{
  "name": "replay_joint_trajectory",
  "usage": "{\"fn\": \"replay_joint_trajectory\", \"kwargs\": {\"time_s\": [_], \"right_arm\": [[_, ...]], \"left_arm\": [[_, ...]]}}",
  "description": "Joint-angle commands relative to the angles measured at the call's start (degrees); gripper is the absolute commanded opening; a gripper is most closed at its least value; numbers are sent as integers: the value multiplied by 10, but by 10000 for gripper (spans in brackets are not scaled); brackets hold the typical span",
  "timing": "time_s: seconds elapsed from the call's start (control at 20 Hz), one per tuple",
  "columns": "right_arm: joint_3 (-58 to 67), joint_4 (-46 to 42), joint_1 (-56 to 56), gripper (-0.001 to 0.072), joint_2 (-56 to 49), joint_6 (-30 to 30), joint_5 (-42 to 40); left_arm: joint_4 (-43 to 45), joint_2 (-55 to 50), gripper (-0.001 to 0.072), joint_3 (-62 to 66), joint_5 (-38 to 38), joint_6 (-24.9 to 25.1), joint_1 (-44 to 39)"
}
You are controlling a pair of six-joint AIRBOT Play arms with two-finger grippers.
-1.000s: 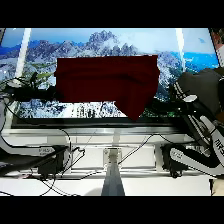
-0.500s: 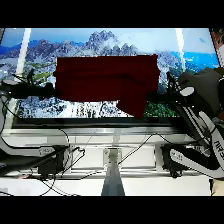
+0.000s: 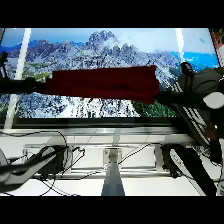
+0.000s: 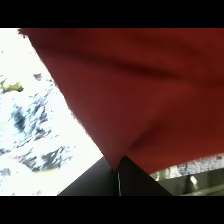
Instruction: Fold the clothes and pants, and hang the long-sleeved shirts on hangers.
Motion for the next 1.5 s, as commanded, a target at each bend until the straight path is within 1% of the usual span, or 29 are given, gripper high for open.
{"fn": "replay_joint_trajectory", "kwargs": {"time_s": [0.0,0.1,0.25,0.35,0.4,0.5,0.65,0.7,0.75,0.8,0.85,0.95,1.0,1.05,1.1,1.15,1.2,1.25,1.3,1.35,1.4,1.45], "right_arm": [[-13,23,1,9,54,52,-44],[-25,54,6,9,21,53,-133],[-12,57,49,10,-82,54,-256],[10,57,58,10,-158,60,-321],[22,57,58,10,-196,60,-340],[50,57,58,10,-273,62,-356],[84,70,58,12,-351,62,-357],[91,69,58,96,-365,61,-358],[94,68,58,397,-372,60,-365],[94,64,58,680,-371,60,-373],[95,61,56,703,-371,60,-369],[102,23,50,702,-371,60,-350],[105,6,50,701,-371,60,-343],[107,-8,48,695,-371,60,-336],[108,-16,48,693,-371,60,-332],[108,-22,48,693,-371,60,-330],[108,-22,48,691,-371,60,-327],[108,-22,48,685,-371,60,-326],[108,-22,48,685,-371,60,-326],[108,-22,48,685,-371,60,-326],[108,-22,48,686,-371,60,-325],[108,-22,48,685,-371,60,-323]], "left_arm": [[5,75,8,-66,35,-10,14],[-24,67,8,-114,85,-10,0],[-56,29,9,-137,163,-10,-14],[-78,-4,8,-137,245,-10,-15],[-99,-25,9,-137,273,-9,-16],[-160,-71,9,-137,288,-5,-17],[-234,-134,10,-135,294,60,-36],[-254,-149,48,-134,294,77,-43],[-269,-159,215,-134,292,102,-47],[-266,-162,527,-133,291,131,-49],[-266,-161,713,-130,290,151,-47],[-242,-160,714,-103,271,149,-28],[-214,-160,714,-82,253,139,-13],[-169,-160,712,-60,238,102,0],[-94,-160,706,-39,222,51,12],[-12,-162,704,-22,203,11,21],[57,-163,704,-11,177,-17,26],[99,-167,703,-7,148,-28,31],[107,-175,700,-7,122,-27,34],[103,-188,700,-7,100,-24,33],[83,-208,700,-7,79,-8,33],[50,-229,700,-7,70,19,32]]}}
